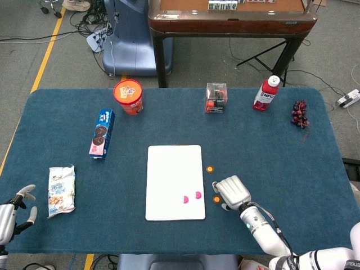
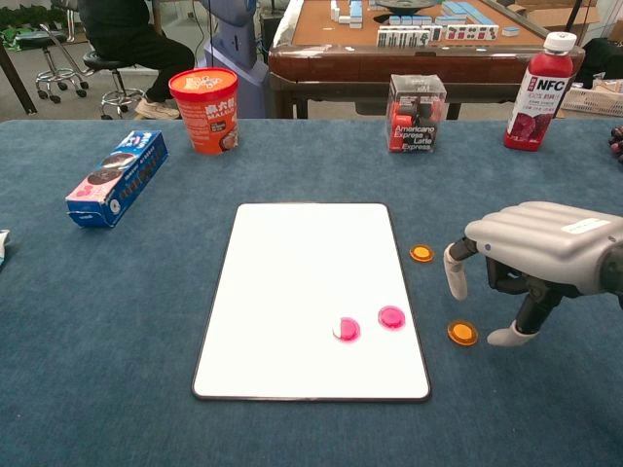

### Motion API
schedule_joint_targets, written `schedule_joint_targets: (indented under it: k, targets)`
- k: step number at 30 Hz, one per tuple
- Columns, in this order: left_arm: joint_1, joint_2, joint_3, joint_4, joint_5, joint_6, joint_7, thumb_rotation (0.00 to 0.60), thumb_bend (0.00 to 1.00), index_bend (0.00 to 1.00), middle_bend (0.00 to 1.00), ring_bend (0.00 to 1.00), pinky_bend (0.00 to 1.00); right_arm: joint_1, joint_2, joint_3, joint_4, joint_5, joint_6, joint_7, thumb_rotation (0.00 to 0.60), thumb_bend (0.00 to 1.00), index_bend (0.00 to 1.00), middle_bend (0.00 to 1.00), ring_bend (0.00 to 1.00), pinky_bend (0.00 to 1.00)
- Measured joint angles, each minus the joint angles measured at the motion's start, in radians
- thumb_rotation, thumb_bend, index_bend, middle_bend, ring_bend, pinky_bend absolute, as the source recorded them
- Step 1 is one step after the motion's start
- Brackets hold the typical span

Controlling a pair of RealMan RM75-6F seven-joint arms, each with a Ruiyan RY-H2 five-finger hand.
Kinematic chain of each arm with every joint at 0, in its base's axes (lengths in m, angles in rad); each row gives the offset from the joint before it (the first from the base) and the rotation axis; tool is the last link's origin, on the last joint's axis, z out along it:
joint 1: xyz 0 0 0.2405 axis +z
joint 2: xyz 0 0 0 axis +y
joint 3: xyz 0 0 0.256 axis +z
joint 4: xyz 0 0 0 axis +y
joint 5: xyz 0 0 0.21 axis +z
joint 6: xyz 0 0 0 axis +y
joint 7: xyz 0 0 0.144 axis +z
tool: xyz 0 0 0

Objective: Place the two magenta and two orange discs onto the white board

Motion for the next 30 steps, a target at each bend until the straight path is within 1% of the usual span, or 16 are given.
schedule_joint_targets:
  k: [10, 21, 26, 30]
  targets:
    - [0.004, 0.000, 0.005, 0.001, -0.002, 0.000, -0.015, 0.600, 0.47, 0.27, 0.43, 0.51, 0.66, -0.017, -0.011, 0.004, 0.021, 0.004, -0.022, -0.008, 0.600, 0.12, 0.44, 1.00, 1.00, 1.00]
    - [0.006, -0.004, 0.011, 0.002, 0.000, -0.003, -0.012, 0.600, 0.47, 0.27, 0.43, 0.51, 0.66, -0.015, -0.030, 0.026, 0.051, 0.034, -0.058, -0.021, 0.600, 0.13, 0.44, 1.00, 1.00, 1.00]
    - [0.007, -0.006, 0.014, 0.005, 0.001, -0.004, -0.013, 0.600, 0.47, 0.27, 0.43, 0.51, 0.66, -0.003, -0.034, 0.042, 0.058, 0.057, -0.083, -0.025, 0.600, 0.14, 0.44, 1.00, 1.00, 1.00]
    - [0.008, -0.008, 0.014, 0.007, 0.000, -0.004, -0.015, 0.600, 0.47, 0.27, 0.43, 0.51, 0.66, 0.007, -0.037, 0.051, 0.059, 0.072, -0.095, -0.032, 0.600, 0.17, 0.44, 1.00, 1.00, 1.00]
